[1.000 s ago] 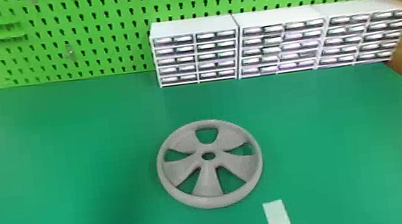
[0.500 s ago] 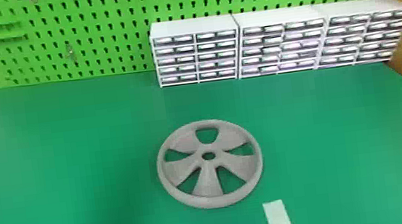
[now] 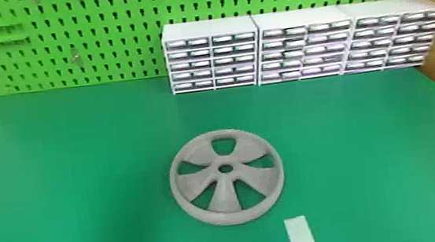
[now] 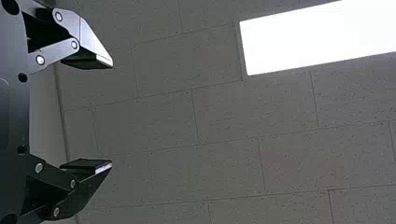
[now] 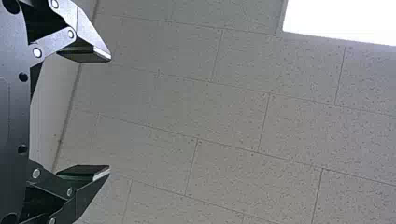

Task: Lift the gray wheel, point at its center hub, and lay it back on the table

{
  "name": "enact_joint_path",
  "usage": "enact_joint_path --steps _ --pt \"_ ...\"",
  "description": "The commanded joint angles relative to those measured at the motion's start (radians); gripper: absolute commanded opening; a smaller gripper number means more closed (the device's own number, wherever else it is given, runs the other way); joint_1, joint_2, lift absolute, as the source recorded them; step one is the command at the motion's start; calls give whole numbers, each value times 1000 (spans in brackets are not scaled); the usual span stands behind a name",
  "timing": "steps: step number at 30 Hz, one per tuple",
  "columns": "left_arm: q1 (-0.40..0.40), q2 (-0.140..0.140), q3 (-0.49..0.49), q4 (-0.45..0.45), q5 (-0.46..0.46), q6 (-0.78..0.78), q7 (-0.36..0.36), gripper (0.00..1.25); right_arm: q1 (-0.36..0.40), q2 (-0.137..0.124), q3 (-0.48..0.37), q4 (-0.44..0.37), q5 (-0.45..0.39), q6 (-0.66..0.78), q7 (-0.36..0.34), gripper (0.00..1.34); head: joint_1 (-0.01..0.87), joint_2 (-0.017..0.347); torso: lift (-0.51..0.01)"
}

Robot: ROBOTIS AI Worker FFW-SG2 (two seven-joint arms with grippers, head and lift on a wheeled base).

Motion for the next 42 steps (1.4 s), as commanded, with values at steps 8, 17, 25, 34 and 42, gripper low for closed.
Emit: enact_joint_path --steps 8,17,25,34,42 --pt "0 -1 -8 0 -7 0 6 756 -10 -9 22 -3 -21 19 -14 917 692 48 -96" --pt "-2 -1 -9 6 -6 0 13 756 -13 -10 37 -2 -17 36 -14 919 692 48 -96" --pt "0 -1 -17 9 -6 0 13 756 -10 -10 44 2 -18 39 -14 919 692 48 -96" --pt "18 -1 -11 9 -6 2 13 756 13 -16 25 2 -35 43 -14 919 692 48 -96" --pt "93 0 -9 32 -23 3 13 756 97 -32 1 14 -69 62 -14 919 692 48 -96"
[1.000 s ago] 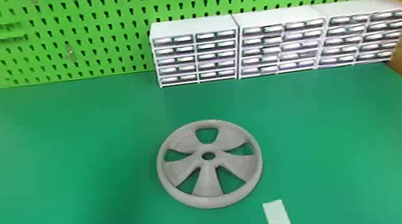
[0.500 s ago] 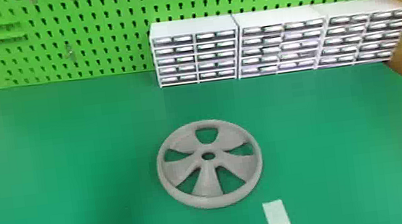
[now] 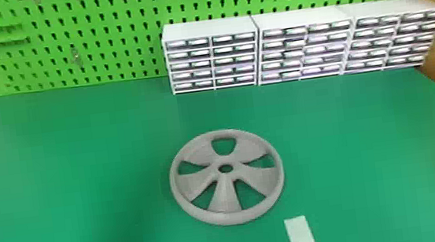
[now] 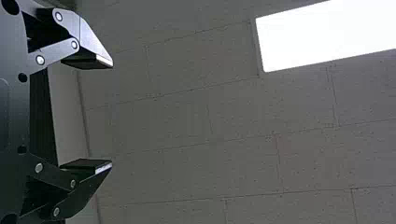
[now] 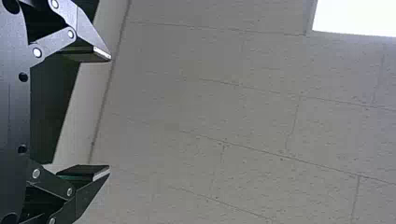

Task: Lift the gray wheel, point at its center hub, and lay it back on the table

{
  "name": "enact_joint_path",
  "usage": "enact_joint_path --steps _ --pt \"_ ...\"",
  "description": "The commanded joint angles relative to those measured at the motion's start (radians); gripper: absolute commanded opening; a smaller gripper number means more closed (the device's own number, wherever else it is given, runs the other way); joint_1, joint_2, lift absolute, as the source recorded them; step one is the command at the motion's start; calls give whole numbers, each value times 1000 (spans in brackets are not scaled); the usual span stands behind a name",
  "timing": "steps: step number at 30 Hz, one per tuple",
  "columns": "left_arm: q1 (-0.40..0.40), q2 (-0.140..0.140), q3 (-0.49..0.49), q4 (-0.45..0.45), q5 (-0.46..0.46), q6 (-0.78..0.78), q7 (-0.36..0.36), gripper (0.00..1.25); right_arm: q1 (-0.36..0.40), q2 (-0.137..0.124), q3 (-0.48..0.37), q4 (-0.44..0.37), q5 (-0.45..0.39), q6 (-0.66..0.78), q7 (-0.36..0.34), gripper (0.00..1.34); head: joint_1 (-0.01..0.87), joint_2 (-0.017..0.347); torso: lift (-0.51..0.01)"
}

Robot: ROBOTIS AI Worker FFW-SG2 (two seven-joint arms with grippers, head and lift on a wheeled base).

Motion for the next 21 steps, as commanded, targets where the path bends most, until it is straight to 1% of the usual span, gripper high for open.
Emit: enact_joint_path --steps 1,2,6,11,14,15,21 --pt "47 0 2 11 -24 0 0 756 56 -6 -12 11 -25 5 0 919 692 48 -96" --pt "64 0 4 11 -32 0 0 756 77 -6 -17 12 -31 5 0 919 692 48 -96" --pt "107 0 15 16 -30 0 0 756 123 -7 -18 15 -42 3 0 919 692 48 -96" --pt "186 -1 38 29 13 0 0 756 185 -6 -3 29 -56 -1 0 919 692 48 -96" --pt "227 -1 39 29 4 0 0 756 220 -12 8 37 -63 -1 0 919 692 48 -96" --pt "242 -1 38 31 2 0 0 756 235 -16 14 41 -77 -1 0 919 692 48 -96" --pt "317 -1 24 45 -12 0 2 756 326 -22 20 61 -89 -1 0 919 692 48 -96"
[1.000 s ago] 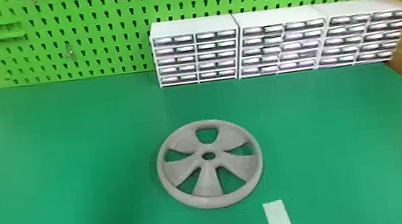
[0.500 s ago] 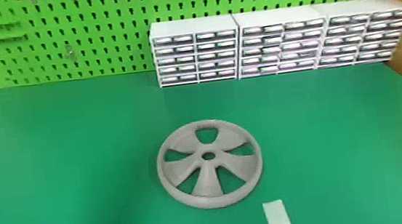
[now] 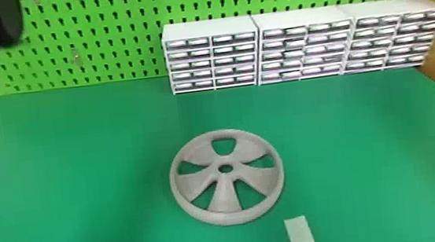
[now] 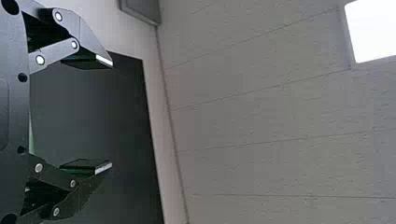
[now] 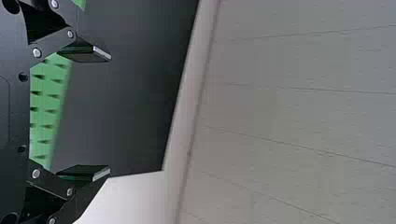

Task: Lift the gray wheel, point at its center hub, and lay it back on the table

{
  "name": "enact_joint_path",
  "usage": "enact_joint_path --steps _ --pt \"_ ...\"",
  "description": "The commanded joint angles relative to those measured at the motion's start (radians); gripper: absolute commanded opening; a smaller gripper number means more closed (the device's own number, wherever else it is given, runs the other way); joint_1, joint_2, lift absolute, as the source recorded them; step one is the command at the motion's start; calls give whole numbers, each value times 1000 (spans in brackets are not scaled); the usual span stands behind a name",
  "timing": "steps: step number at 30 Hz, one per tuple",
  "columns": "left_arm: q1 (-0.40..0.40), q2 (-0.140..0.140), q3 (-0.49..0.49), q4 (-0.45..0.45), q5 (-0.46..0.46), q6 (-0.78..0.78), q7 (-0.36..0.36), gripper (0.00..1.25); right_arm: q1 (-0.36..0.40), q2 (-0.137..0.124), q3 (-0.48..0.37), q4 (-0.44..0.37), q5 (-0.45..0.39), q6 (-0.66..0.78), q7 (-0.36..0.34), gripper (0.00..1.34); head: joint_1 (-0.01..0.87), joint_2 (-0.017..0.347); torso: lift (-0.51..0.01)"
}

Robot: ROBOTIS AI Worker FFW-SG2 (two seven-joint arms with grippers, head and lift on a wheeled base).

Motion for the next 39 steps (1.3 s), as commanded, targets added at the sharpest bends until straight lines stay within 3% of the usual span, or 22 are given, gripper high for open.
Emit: enact_joint_path --steps 1,6,16,23,28,34,39 --pt "60 -2 -10 11 -19 0 0 756 70 -2 4 14 -12 2 0 919 692 48 -96" --pt "123 -6 3 18 -24 11 2 756 134 7 10 39 -44 14 0 919 692 48 -96" --pt "266 -48 27 60 -15 35 0 756 254 25 7 79 -56 61 2 920 692 48 -96" --pt "361 -91 58 97 19 57 0 756 335 57 -2 116 -56 104 2 922 692 48 -96" --pt "419 -112 67 101 -6 83 0 756 389 76 -5 142 -56 132 2 927 692 48 -96" --pt "494 -150 81 114 -19 97 0 756 475 111 -53 146 -18 169 8 927 692 48 -96" --pt "566 -196 98 124 -24 107 -3 756 545 140 -108 148 -43 201 17 927 692 48 -96"
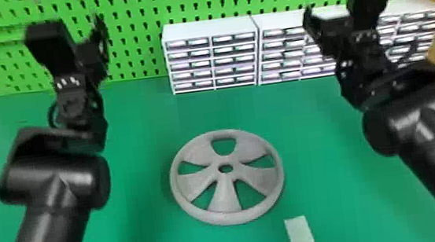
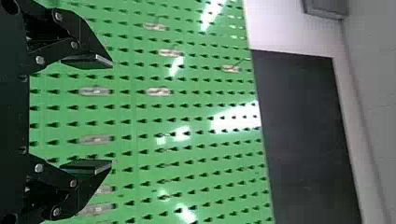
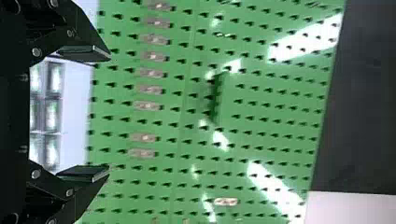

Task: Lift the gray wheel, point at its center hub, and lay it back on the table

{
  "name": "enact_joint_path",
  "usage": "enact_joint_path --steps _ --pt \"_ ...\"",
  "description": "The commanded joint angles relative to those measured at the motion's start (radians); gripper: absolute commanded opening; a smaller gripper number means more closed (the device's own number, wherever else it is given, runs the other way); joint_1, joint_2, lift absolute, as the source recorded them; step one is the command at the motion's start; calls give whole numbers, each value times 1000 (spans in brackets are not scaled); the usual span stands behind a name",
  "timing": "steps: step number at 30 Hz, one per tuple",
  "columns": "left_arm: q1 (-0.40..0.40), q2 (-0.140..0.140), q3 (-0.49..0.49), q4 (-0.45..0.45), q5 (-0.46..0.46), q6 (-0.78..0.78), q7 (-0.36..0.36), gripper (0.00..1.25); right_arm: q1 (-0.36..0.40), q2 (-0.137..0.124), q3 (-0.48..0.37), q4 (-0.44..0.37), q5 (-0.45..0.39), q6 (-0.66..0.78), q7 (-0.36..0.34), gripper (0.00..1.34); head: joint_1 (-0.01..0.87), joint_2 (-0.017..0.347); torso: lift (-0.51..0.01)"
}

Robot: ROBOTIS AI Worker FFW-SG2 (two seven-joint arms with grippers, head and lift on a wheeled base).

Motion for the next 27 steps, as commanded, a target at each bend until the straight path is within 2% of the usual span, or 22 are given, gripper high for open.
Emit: enact_joint_path --steps 1,8,14,22,27 --pt "66 -41 14 14 -4 9 -2 756 64 25 -48 1 -18 29 5 927 692 48 -96" --pt "132 -74 34 22 0 18 -15 756 128 51 -79 0 -15 54 23 927 692 48 -96" --pt "161 -101 65 29 8 19 -61 756 177 72 -106 -6 44 62 43 927 692 48 -96" --pt "199 -107 50 37 14 19 -68 755 245 98 -134 -46 107 74 51 927 692 48 -96" --pt "230 -109 40 37 29 19 -68 755 280 117 -149 -65 113 69 54 927 692 48 -96"
